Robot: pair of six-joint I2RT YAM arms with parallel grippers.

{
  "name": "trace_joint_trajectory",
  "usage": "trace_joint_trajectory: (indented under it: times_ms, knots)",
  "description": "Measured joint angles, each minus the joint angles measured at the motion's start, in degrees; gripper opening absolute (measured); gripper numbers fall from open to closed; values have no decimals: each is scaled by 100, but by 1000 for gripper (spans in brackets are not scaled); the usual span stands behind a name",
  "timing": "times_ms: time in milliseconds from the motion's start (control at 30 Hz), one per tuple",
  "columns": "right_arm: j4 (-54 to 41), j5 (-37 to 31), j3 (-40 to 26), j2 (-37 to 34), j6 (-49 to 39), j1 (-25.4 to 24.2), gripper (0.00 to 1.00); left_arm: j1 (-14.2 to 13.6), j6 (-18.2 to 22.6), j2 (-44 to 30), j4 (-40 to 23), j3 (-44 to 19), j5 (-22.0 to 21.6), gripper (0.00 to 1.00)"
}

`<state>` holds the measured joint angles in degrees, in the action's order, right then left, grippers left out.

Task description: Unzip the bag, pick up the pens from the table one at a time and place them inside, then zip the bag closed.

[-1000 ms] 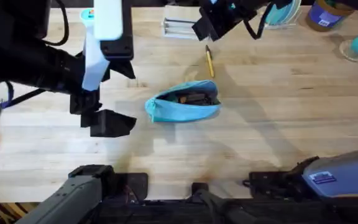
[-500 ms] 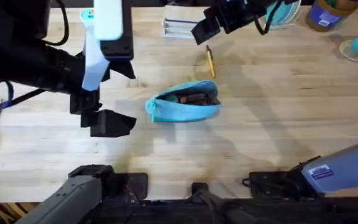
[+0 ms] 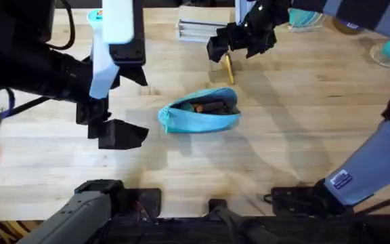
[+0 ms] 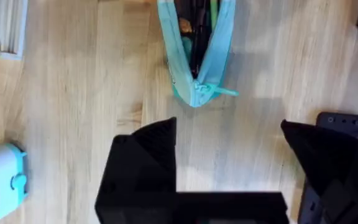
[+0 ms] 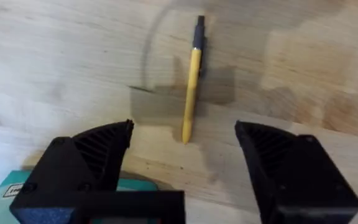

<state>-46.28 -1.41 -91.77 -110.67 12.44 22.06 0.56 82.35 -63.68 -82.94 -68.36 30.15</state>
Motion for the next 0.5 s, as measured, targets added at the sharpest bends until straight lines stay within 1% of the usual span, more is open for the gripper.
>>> trace_joint_trajectory:
  times_ms: [167,333,500]
  knots:
    - [17,-181,0,-9,224,-2,998,0,0,0,0,0,0,993]
    - [23,-222,0,-31,283,-2,998,0,0,0,0,0,0,993]
    - [53,-223,0,-358,302,-2,998,0,0,0,0,0,0,992]
